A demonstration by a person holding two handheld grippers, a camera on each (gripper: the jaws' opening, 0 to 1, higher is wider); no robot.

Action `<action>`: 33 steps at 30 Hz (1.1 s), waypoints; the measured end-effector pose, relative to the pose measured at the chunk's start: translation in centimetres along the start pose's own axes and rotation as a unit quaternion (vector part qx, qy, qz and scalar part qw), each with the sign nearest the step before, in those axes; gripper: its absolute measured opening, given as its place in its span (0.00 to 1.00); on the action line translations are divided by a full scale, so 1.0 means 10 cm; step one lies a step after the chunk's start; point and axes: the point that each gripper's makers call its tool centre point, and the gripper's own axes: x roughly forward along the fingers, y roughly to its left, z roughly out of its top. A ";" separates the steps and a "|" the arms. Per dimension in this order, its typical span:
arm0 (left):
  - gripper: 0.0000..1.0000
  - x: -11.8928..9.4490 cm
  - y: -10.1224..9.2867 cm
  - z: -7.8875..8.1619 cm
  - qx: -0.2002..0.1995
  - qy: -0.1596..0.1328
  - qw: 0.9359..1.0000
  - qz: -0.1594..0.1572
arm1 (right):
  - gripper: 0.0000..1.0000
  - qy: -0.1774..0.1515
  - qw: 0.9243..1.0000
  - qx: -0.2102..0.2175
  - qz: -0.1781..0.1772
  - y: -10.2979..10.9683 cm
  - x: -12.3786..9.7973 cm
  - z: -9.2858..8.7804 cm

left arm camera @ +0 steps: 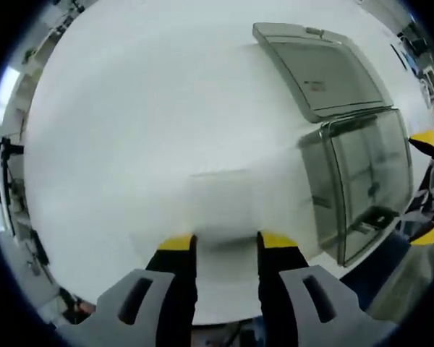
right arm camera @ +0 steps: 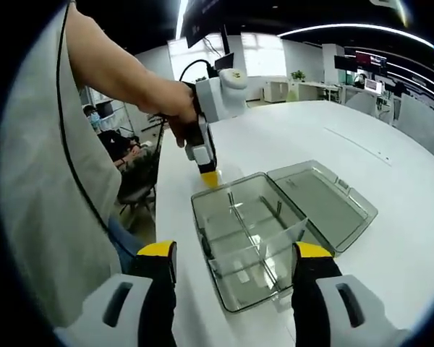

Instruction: Insert the divider into the dual guide fixture by aligning both edges with the guide slots and pushing it downward to the bottom, including one-sided entry, uneven engagement, binding, and posture correction.

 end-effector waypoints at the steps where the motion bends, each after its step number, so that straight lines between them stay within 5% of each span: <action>1: 0.28 -0.01 0.00 0.00 0.002 0.000 1.000 -0.001 | 0.62 0.001 1.000 0.001 0.000 0.00 -0.01 -0.01; 16: 0.28 -0.01 0.01 0.01 0.027 -0.017 0.999 -0.002 | 0.60 0.011 1.000 0.003 -0.010 -0.02 -0.11 -0.01; 33: 0.27 -0.04 0.04 0.09 0.009 -0.031 0.999 -0.029 | 0.61 0.004 1.000 0.008 -0.017 -0.05 -0.11 0.08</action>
